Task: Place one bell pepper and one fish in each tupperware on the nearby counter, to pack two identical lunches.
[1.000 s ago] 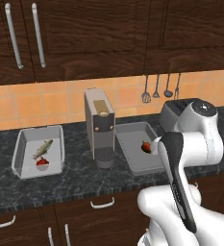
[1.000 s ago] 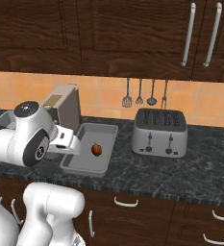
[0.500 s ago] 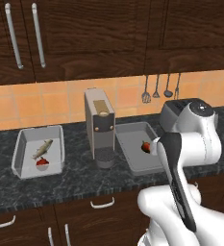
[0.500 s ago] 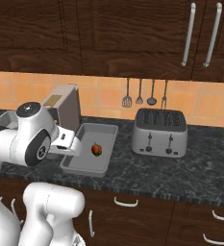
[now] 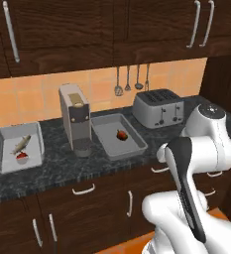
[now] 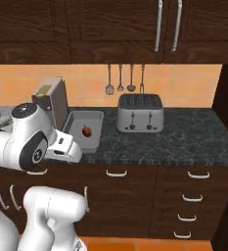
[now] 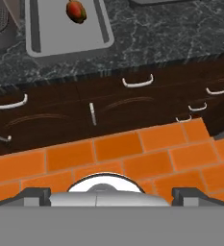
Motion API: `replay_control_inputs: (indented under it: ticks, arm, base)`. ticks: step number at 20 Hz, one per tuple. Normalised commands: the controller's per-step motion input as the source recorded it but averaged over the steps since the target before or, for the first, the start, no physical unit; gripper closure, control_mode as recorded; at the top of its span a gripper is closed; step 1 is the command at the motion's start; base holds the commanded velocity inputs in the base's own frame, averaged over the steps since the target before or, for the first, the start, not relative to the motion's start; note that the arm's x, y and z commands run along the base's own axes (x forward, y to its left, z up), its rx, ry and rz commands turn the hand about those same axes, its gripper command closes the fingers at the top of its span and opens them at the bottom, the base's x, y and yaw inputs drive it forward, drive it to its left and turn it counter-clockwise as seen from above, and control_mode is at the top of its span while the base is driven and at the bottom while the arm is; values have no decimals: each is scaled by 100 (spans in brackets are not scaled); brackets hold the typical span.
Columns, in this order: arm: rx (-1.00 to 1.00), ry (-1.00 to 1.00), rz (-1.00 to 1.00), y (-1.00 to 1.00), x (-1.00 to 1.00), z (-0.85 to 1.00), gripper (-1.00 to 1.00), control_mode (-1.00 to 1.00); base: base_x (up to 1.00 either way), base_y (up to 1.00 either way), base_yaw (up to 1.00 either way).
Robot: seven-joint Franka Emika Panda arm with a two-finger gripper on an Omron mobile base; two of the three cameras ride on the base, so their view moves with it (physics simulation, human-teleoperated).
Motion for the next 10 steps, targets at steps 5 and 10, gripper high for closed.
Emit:
replay_control_inputs:
  ticks: [5, 10]
  arm:
    - [0, 0, 0, 0, 0, 0, -100, 100]
    - [0, 0, 0, 0, 0, 0, -100, 100]
  base:
    - [-25, -82, -54]
    - [1, -100, -16]
